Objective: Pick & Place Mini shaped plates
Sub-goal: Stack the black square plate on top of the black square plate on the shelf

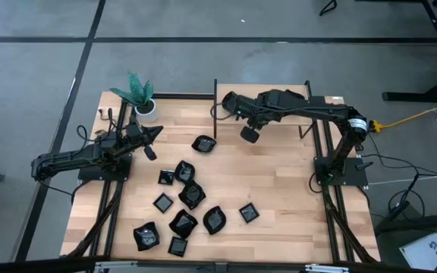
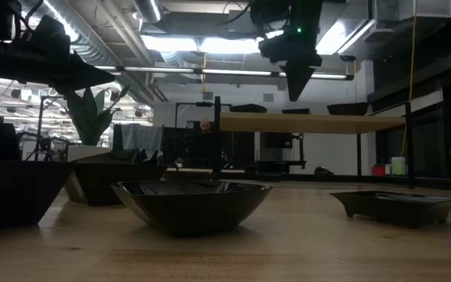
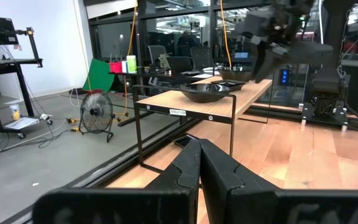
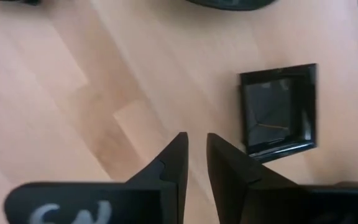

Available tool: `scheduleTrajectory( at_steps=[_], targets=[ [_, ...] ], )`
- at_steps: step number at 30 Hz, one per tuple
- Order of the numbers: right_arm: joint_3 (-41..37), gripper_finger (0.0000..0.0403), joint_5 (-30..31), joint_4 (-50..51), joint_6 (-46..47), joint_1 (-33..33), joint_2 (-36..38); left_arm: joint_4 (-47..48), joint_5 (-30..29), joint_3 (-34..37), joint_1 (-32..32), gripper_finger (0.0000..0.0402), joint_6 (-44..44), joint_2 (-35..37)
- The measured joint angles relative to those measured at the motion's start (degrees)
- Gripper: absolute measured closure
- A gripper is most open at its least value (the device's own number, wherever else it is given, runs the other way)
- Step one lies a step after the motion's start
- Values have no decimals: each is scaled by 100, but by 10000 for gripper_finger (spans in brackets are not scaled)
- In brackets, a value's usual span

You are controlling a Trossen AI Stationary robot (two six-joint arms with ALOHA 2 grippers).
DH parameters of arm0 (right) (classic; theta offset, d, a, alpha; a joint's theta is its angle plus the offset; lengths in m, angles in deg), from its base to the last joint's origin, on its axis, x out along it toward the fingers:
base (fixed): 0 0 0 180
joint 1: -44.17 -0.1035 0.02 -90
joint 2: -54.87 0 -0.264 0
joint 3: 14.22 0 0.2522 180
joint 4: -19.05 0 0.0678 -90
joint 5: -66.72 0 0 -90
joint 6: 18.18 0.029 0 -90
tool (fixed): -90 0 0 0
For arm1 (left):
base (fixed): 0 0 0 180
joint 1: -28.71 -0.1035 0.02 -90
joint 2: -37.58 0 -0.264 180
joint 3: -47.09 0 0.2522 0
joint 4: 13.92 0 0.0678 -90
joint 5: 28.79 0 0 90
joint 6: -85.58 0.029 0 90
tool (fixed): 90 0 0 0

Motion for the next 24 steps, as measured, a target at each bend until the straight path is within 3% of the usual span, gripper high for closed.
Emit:
scheduleTrajectory(
  at_steps=[24],
  targets=[
    [0, 344, 4, 147, 1110, -2172, 2, 2, 0, -1, 2, 398, 0, 2]
  ],
)
